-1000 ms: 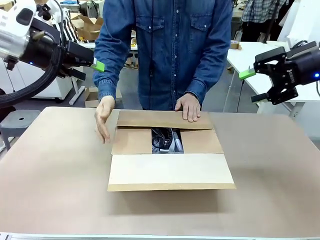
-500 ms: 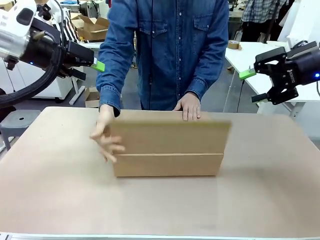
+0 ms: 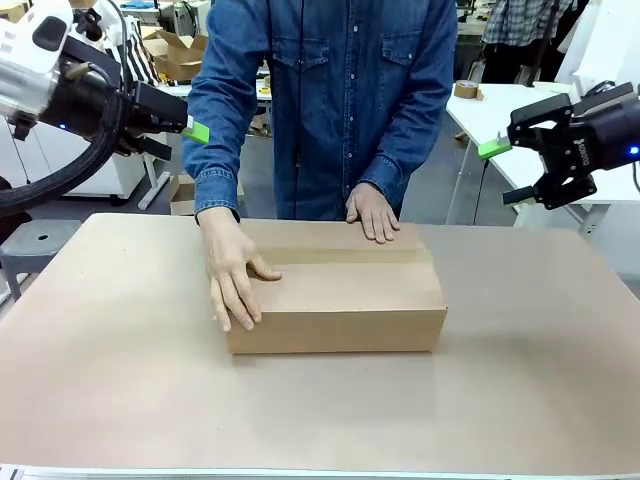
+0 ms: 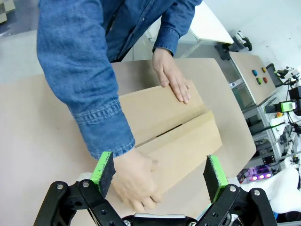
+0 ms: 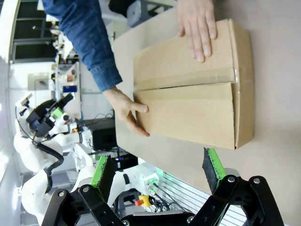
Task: Pack the gift set into the box.
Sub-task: Press and hold the closed box until the human finishes sealing it.
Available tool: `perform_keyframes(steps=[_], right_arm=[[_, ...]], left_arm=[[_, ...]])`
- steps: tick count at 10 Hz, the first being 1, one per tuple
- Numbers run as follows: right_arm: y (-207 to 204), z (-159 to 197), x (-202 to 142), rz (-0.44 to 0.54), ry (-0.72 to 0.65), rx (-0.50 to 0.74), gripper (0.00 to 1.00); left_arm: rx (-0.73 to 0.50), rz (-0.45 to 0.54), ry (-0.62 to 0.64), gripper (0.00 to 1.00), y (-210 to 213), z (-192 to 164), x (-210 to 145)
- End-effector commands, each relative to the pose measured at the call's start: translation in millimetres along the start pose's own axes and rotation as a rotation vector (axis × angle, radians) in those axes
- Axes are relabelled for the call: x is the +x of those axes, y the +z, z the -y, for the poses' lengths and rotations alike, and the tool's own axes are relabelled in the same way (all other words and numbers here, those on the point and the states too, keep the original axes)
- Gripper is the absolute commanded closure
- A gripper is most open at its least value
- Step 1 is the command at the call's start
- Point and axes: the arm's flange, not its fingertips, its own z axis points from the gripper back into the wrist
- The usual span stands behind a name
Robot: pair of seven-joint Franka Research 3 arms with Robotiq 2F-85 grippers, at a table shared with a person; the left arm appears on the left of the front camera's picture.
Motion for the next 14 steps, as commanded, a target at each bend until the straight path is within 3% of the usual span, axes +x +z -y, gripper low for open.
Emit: perform_keyframes(steps=[1, 14], right_arm=[[2.4, -6.1, 2.0, 0.000, -0.019, 0.000, 0.00], [2.4, -6.1, 2.0, 0.000, -0.019, 0.000, 0.00]], left_arm=[[-0.007, 0.003, 0.012, 0.00, 0.2, 1.6, 0.5], [-0.007, 0.003, 0.012, 0.00, 0.2, 1.6, 0.5]])
